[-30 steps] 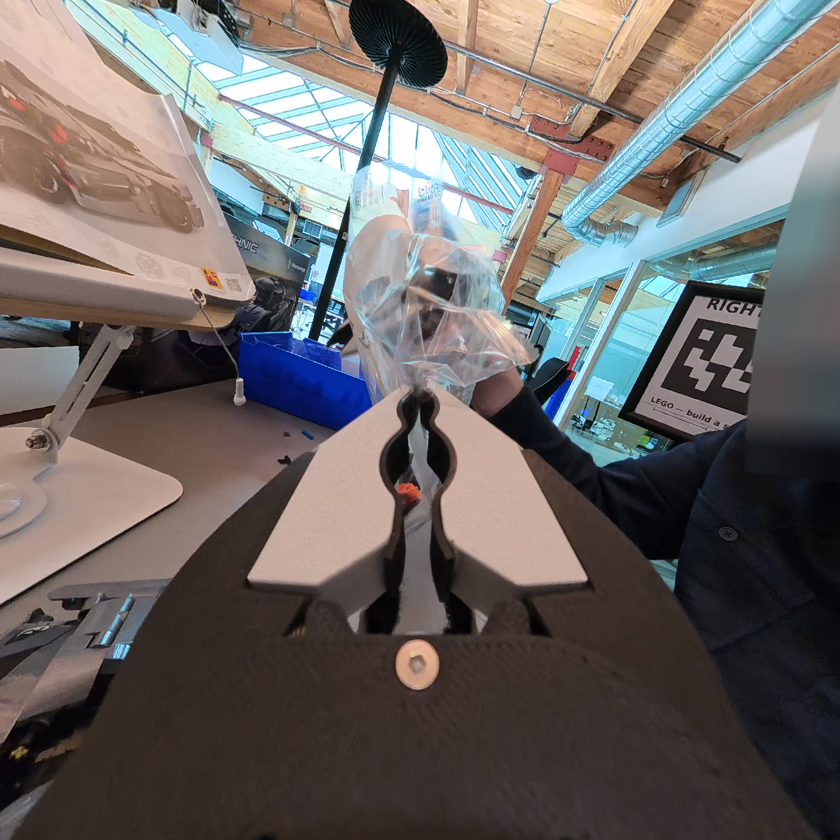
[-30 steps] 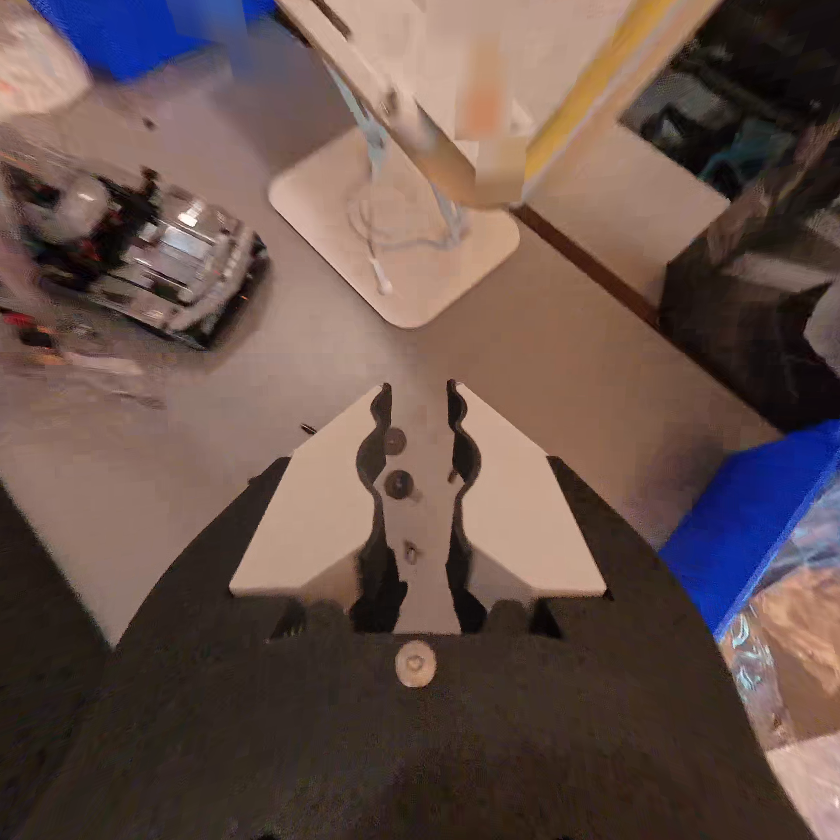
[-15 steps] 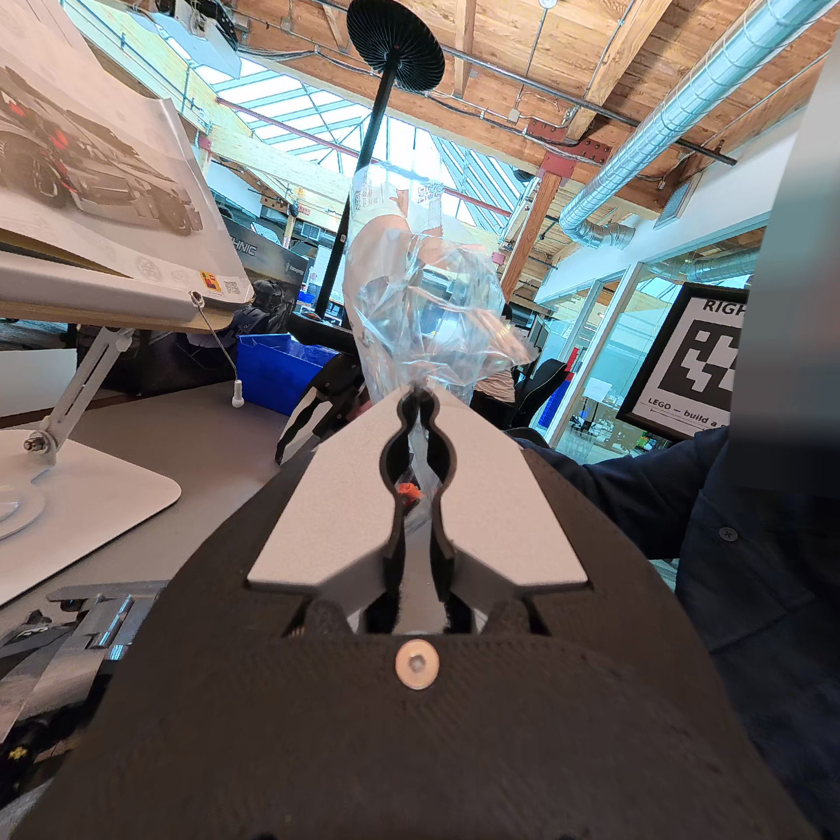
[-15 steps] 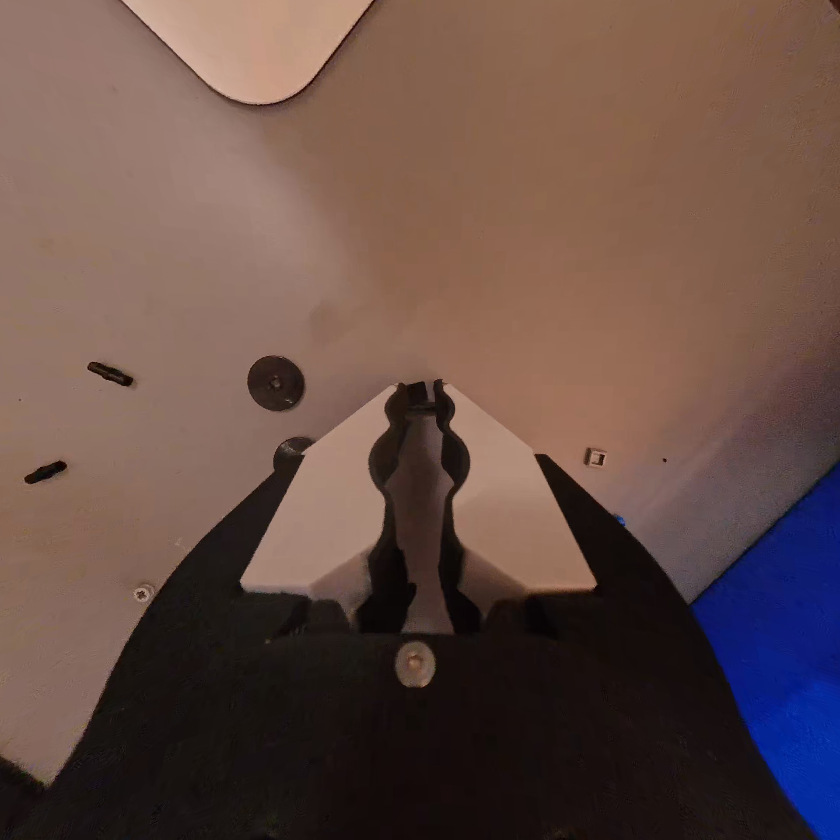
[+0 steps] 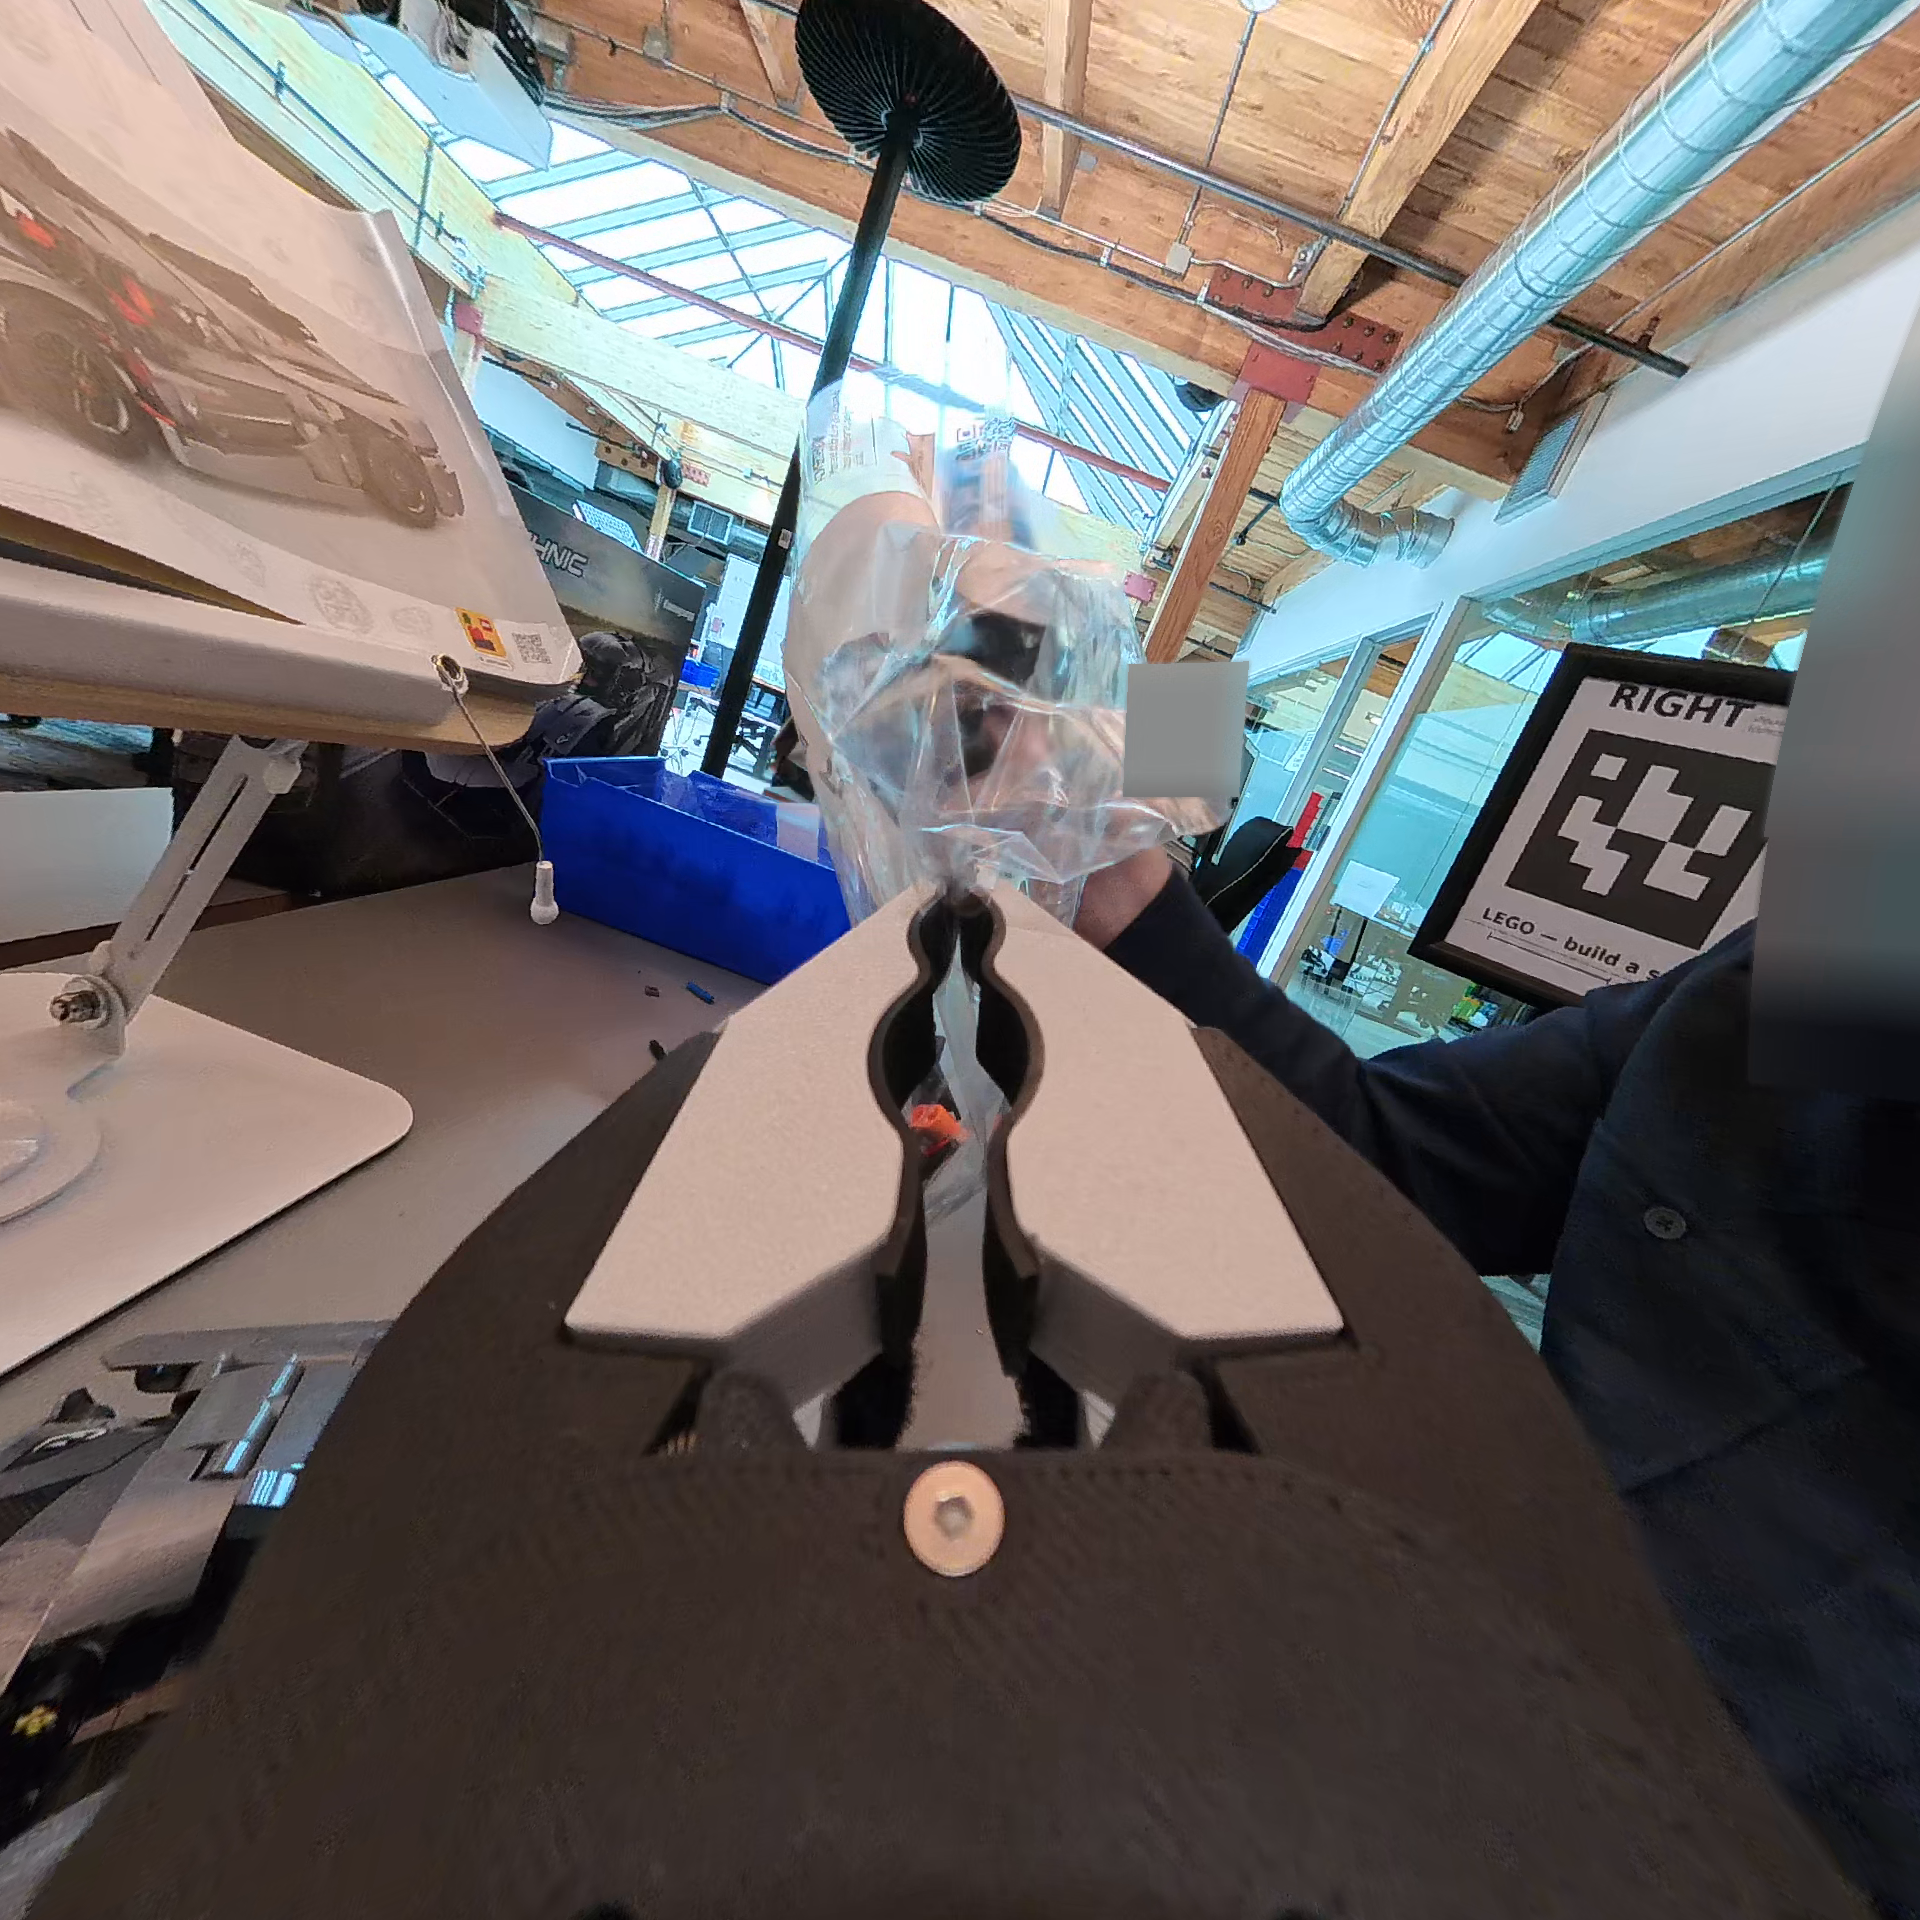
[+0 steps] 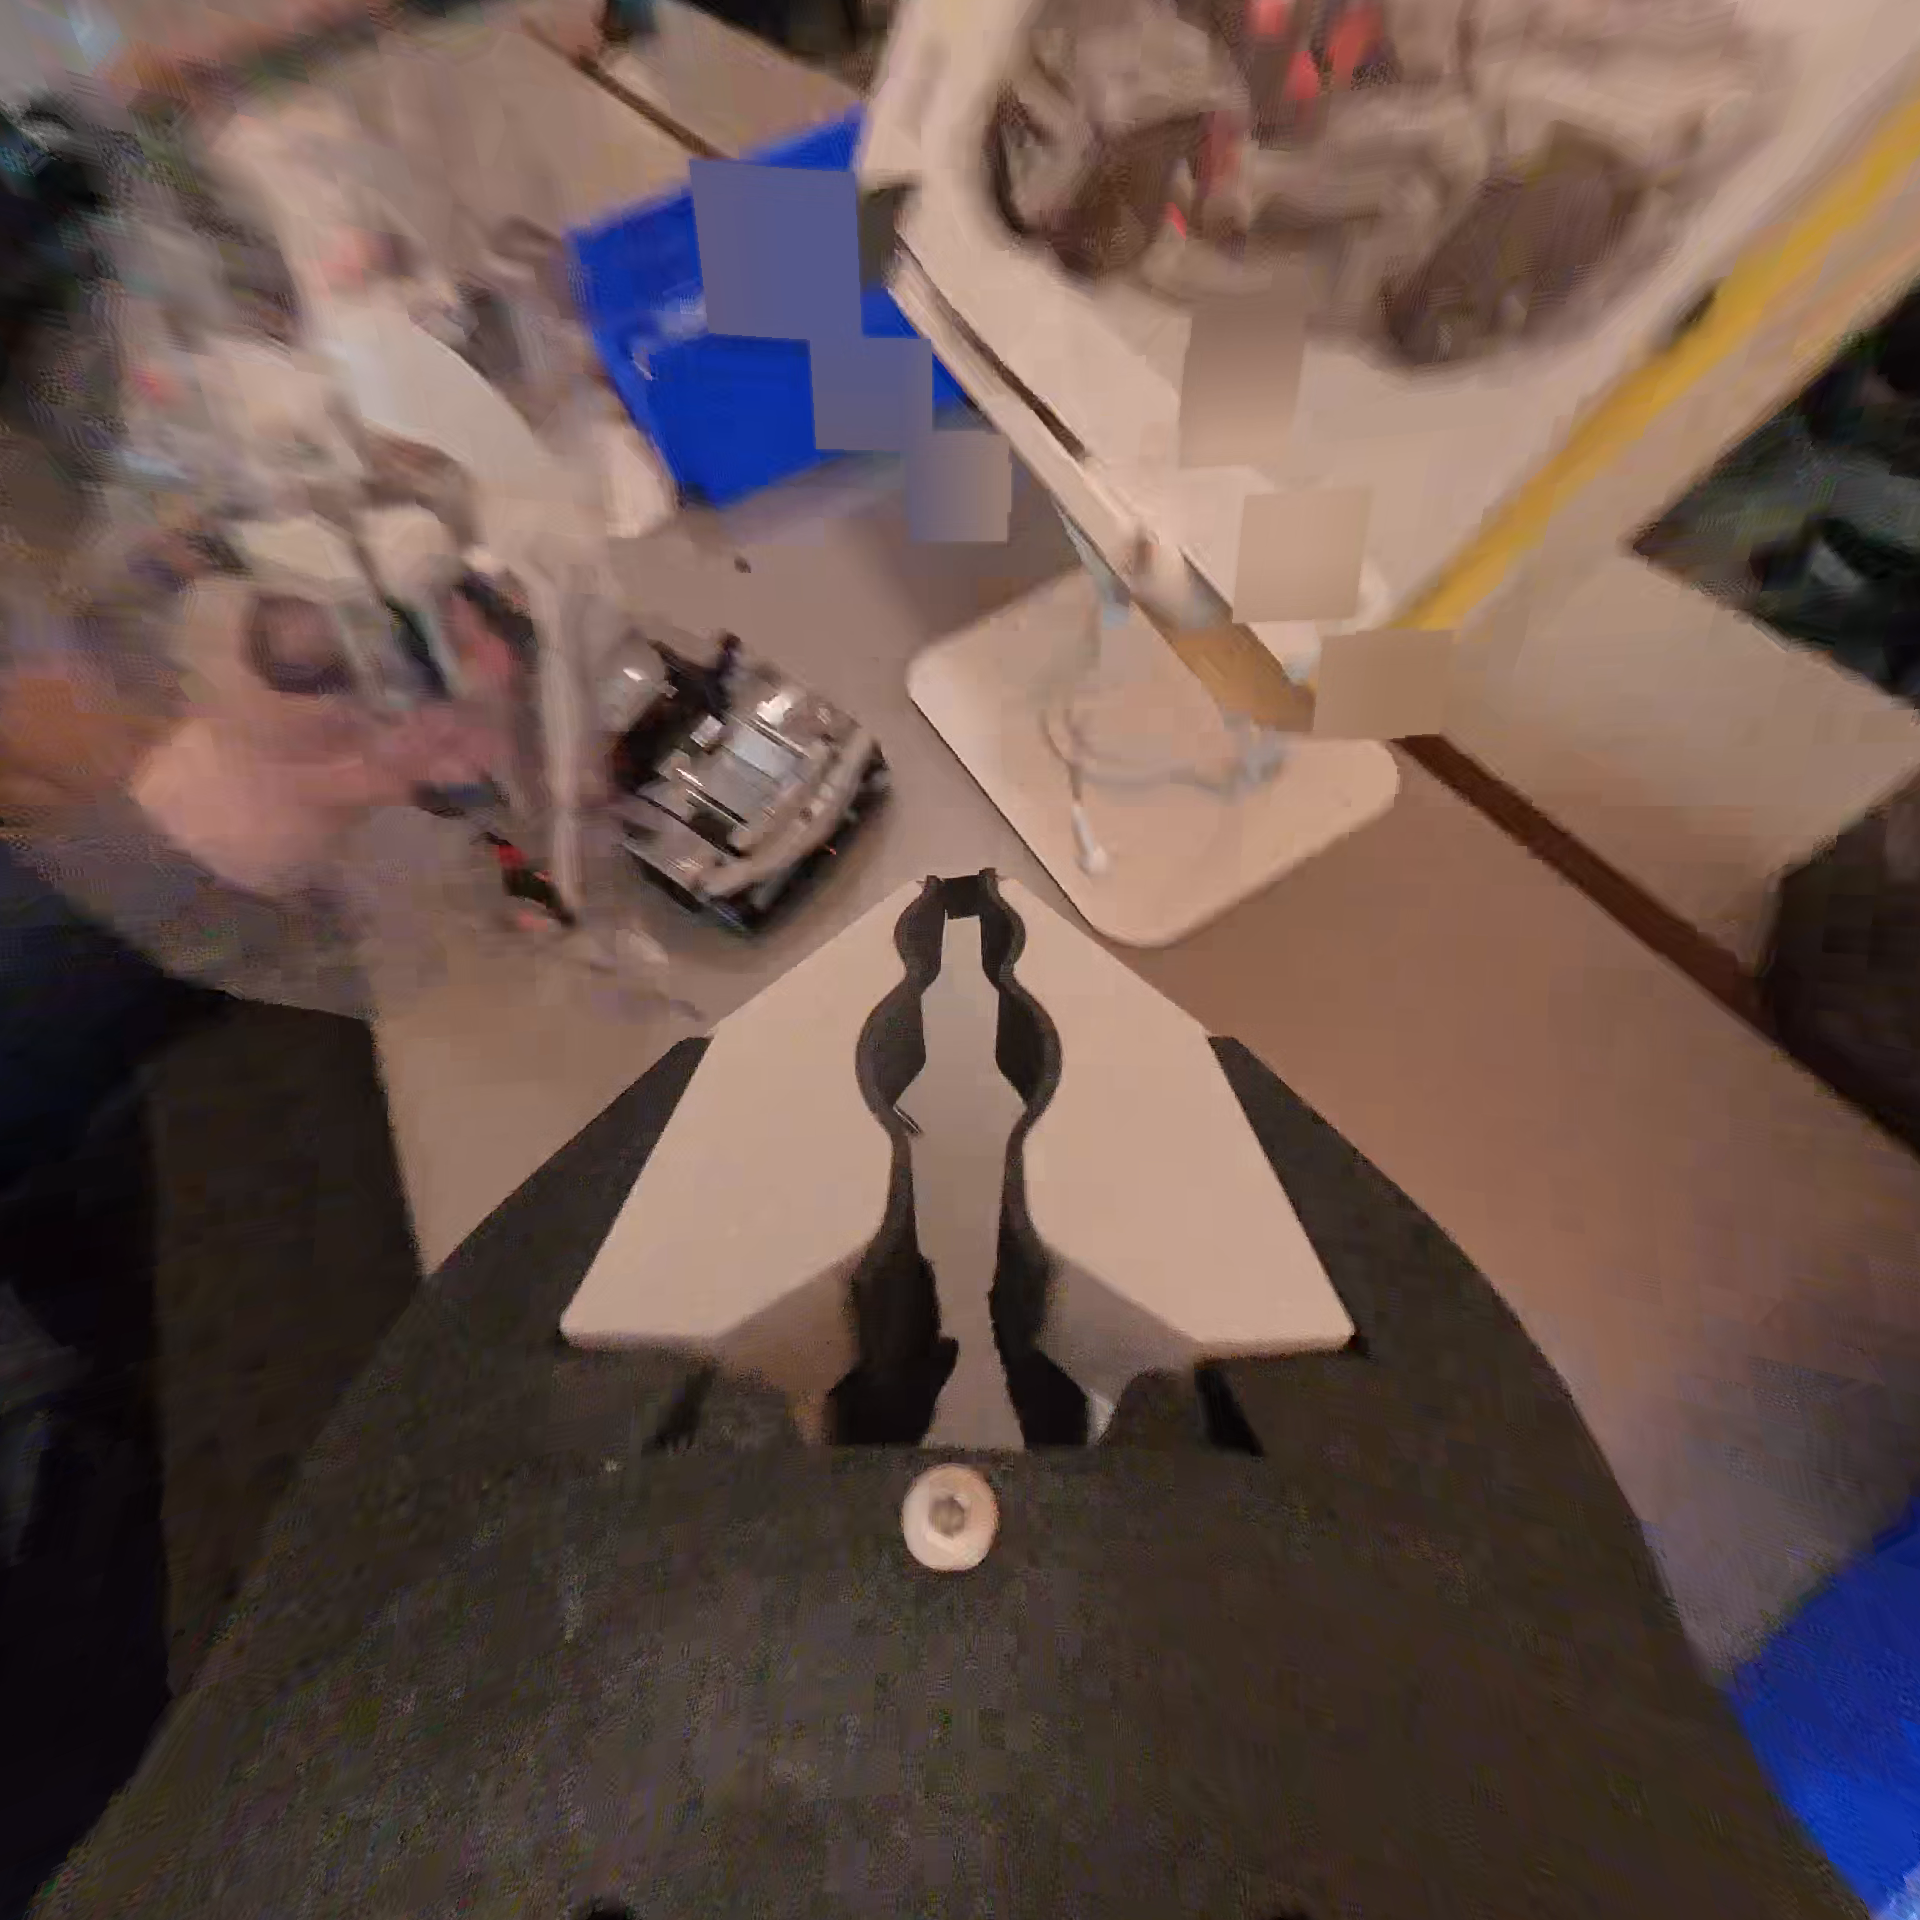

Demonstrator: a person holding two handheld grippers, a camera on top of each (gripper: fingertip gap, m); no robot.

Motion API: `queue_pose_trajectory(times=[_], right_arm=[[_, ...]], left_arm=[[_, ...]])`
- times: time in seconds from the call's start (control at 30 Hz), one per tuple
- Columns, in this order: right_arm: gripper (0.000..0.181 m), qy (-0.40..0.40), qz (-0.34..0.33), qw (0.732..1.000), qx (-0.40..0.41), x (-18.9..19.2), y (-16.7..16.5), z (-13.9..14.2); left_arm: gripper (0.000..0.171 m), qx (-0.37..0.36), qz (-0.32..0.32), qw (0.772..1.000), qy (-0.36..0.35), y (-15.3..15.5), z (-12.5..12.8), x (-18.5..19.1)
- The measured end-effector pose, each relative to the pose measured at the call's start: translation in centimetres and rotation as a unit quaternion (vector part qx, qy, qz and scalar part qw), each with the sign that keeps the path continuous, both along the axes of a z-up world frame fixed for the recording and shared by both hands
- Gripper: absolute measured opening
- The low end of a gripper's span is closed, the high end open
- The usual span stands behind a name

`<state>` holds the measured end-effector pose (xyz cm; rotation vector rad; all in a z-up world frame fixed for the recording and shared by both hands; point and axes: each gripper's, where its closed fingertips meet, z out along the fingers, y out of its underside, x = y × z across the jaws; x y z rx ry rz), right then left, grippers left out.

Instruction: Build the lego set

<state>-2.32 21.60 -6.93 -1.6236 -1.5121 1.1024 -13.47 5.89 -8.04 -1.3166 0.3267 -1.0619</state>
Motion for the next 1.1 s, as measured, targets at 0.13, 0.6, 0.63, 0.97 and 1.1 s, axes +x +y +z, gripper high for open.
queue_pose_trajectory(times=[0.13, 0.6, 0.63, 0.97, 1.1], right_arm=[[0.004, 0.052, 0.071, 0.995, 0.049, -1.2, -5.4, 5.4], [0.017, -0.014, -0.058, 0.998, 0.034, 1.5, 0.9, -0.4], [0.018, -0.048, -0.072, 0.996, 0.024, 2.0, 1.9, -2.7], [0.022, -0.292, -0.159, 0.943, 0.019, 4.1, 7.5, -17.5], [0.021, -0.329, -0.158, 0.931, -0.001, 4.1, 7.3, -19.8]], left_arm=[[0.0, -0.002, -0.003, 1.0, 0.003, 0.1, -0.1, 0.2], [0.0, 0.002, -0.002, 1.0, 0.0, -0.1, 0.1, 0.1], [0.0, 0.003, 0.0, 1.0, -0.001, -0.1, 0.2, 0.0], [0.0, 0.002, 0.007, 1.0, -0.003, -0.1, 0.1, -0.4], [0.0, 0.002, 0.003, 1.0, -0.003, -0.1, 0.1, -0.3]])
